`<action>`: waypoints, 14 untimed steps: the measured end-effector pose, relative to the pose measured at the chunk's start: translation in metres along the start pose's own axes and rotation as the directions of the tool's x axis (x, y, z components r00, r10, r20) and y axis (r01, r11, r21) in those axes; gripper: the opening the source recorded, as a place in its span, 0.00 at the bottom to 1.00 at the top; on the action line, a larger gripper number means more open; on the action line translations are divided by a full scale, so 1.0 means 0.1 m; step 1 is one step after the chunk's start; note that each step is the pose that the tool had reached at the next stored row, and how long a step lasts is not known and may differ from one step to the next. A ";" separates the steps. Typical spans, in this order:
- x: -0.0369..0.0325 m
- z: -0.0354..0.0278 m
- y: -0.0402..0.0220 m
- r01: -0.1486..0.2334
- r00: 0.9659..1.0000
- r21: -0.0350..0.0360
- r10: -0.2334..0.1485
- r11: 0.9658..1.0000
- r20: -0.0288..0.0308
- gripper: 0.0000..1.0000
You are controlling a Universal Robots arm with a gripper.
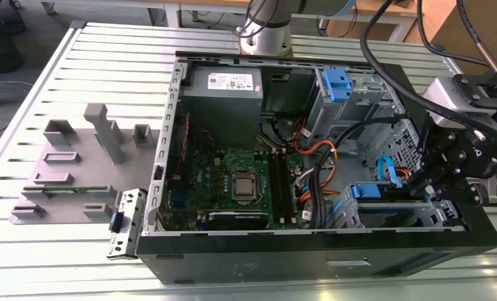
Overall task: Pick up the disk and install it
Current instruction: 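Insert the second disk wire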
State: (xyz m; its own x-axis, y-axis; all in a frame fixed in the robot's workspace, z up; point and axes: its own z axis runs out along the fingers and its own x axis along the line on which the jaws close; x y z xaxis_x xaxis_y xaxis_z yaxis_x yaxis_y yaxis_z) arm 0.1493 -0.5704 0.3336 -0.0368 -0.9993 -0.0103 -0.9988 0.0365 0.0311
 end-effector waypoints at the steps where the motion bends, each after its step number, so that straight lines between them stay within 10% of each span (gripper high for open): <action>1: 0.000 0.000 -0.002 0.000 1.000 0.000 0.000 1.000 0.000 0.24; 14: -0.005 -0.001 -0.036 0.003 1.000 0.000 -0.003 1.000 0.000 0.24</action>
State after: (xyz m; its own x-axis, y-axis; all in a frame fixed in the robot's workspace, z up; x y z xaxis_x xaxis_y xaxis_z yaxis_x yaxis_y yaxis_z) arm 0.1529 -0.5700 0.3336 -0.0338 -0.9994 -0.0103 -0.9990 0.0335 0.0311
